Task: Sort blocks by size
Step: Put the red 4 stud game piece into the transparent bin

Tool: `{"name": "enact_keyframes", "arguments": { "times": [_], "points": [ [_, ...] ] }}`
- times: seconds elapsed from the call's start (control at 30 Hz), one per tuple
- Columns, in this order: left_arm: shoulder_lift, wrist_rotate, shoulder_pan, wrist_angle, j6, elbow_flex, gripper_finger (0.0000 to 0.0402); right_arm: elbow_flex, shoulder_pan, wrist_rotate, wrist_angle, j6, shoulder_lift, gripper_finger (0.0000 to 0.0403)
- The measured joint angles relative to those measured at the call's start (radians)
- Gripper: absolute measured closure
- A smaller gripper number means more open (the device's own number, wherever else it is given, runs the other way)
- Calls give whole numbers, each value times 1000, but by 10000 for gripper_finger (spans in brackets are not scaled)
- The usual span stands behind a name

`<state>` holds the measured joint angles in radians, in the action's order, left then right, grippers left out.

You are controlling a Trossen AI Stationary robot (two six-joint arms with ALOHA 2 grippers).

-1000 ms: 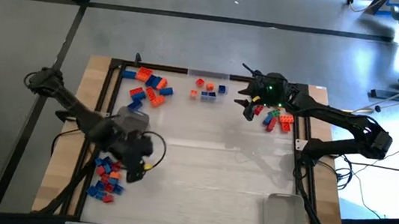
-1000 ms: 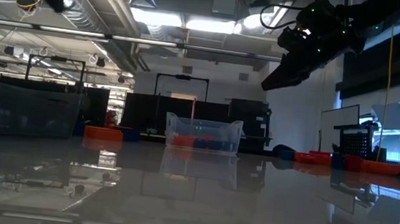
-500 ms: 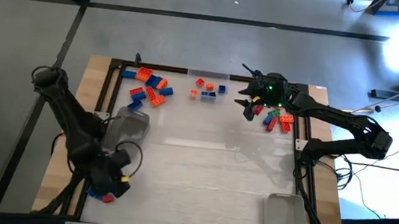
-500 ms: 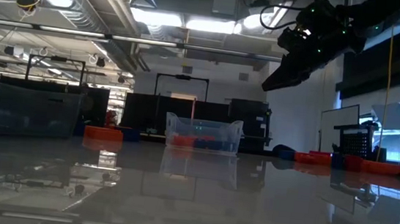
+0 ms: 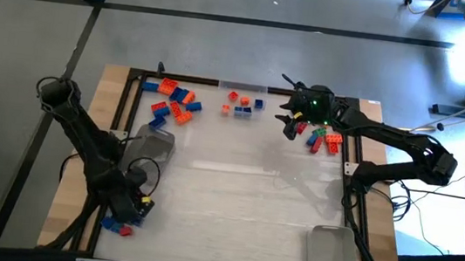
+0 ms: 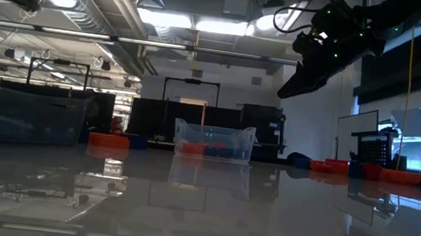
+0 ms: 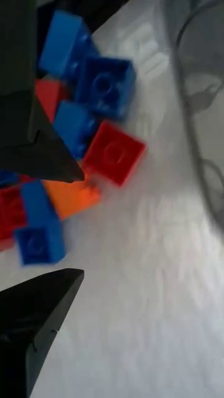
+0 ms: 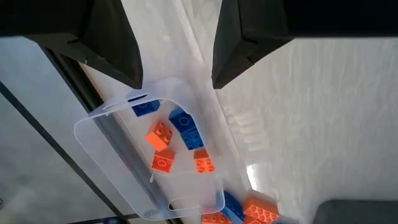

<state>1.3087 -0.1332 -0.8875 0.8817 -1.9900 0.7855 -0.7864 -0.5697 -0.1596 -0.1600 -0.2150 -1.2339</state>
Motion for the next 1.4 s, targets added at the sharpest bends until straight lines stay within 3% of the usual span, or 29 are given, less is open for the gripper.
{"name": "enact_keyframes", "arguments": {
  "times": [0.33,0.67,0.87,1.03,1.4],
  "points": [
    [1,-6,0,-17,9,-85,175,0,0,0,-1,0,0,210],
    [0,-30,42,-210,103,-151,175,0,0,0,0,0,0,210],
    [2,-111,106,-325,262,-155,175,0,0,1,0,0,0,210],
    [2,-120,173,-401,434,-155,175,0,0,19,0,0,0,210],
    [2,-118,215,-364,701,-39,175,0,0,19,-2,0,0,210]
  ]
}}
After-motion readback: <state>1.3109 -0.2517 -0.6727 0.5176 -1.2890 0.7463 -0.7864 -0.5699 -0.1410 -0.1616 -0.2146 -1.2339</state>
